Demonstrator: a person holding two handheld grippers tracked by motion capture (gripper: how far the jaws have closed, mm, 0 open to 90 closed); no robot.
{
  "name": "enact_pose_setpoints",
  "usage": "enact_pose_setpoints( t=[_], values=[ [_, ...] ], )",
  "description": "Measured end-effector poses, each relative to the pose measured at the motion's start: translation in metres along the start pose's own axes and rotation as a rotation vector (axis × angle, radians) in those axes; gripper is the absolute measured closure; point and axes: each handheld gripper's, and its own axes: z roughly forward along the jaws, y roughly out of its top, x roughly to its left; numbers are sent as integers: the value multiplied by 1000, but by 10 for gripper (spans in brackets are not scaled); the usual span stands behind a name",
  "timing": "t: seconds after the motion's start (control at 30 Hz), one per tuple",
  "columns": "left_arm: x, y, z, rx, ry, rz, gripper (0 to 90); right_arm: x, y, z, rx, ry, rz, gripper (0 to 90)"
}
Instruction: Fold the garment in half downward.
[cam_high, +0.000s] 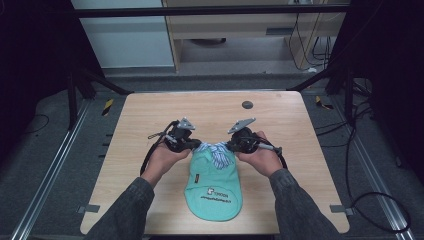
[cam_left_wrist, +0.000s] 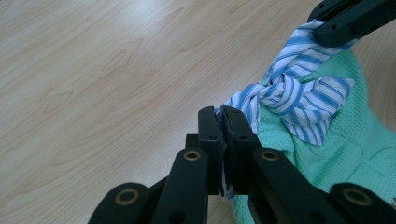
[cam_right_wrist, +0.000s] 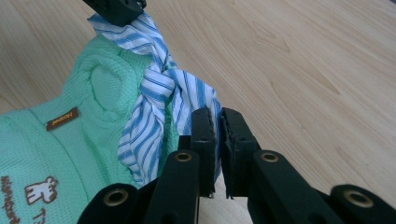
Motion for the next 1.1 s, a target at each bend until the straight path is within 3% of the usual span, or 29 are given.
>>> enact_pose_setpoints(
  t=[0.2,0.33,0.7,0.93,1.1],
  values=[
    [4,9,2,-12,0,3,869,-6,1,-1,1,-6,5,845],
    [6,10,4,-19,-8,-8,869,-9,3,-1,9,-12,7,845],
    [10,11,6,-7,3,10,870,-8,4,3,-4,-27,-7,845],
    [5,19,-4,-21,24,35,870,-4,6,-7,-43,-48,-16,845],
    [2,20,-8,-46,40,50,870,-1,10,-15,-44,-70,-47,845]
  ],
)
